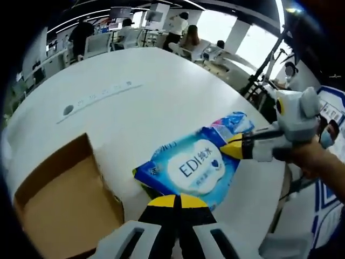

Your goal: Operate the shoe box by opening the lid, removing the specified soft item, and placing it in the target area until the item is outside and the box remains undamaged.

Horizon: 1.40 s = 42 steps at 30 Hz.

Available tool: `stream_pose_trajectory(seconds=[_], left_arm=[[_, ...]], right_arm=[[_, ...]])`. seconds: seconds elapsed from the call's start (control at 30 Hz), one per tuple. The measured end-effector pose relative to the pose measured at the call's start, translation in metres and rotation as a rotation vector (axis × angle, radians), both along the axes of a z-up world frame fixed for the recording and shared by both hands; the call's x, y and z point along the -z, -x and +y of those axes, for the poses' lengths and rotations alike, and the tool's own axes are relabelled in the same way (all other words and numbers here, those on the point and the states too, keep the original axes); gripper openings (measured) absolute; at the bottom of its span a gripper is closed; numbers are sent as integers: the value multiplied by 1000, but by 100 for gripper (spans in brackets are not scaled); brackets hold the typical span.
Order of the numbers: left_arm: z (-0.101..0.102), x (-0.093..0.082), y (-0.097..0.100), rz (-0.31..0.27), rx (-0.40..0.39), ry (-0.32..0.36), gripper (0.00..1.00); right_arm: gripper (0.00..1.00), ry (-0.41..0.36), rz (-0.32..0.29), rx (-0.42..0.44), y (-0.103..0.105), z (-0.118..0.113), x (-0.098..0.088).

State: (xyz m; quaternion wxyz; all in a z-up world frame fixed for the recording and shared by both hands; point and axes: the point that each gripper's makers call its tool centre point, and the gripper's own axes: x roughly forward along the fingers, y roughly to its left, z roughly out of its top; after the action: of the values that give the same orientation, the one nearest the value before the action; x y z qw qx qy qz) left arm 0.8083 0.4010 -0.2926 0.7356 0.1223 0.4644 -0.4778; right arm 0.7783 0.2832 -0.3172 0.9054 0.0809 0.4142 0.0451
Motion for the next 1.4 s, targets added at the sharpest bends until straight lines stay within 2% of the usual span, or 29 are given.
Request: stream_pose_trajectory(seconds=[0.13, 0.5, 0.7, 0.83, 0.93, 1.0, 1.03, 1.4], left_arm=[[0, 3, -1, -11, 10, -16, 0], [2, 10, -4, -59, 49, -51, 0], [4, 12, -7, -125, 73, -62, 0], [6, 10, -8, -133, 77, -63, 1], [9, 8, -9, -165, 91, -68, 1], [10, 6, -8, -162, 92, -59, 0], [3, 1, -3, -132, 80, -3, 0], [0, -16, 3, -155, 94, 38, 2]], right_arm=[[0, -4, 1, 1, -5, -3, 6], [0, 10, -22, -5, -9, -5, 8], [0, 18, -24, -9, -10, -7, 10], [0, 28, -26, -17, -9, -7, 10], [1, 33, -29, -20, -10, -7, 8], [1, 37, -30, -20, -8, -6, 6], [1, 36, -33, -18, -8, -6, 6], [2, 78, -58, 5, -3, -17, -4]])
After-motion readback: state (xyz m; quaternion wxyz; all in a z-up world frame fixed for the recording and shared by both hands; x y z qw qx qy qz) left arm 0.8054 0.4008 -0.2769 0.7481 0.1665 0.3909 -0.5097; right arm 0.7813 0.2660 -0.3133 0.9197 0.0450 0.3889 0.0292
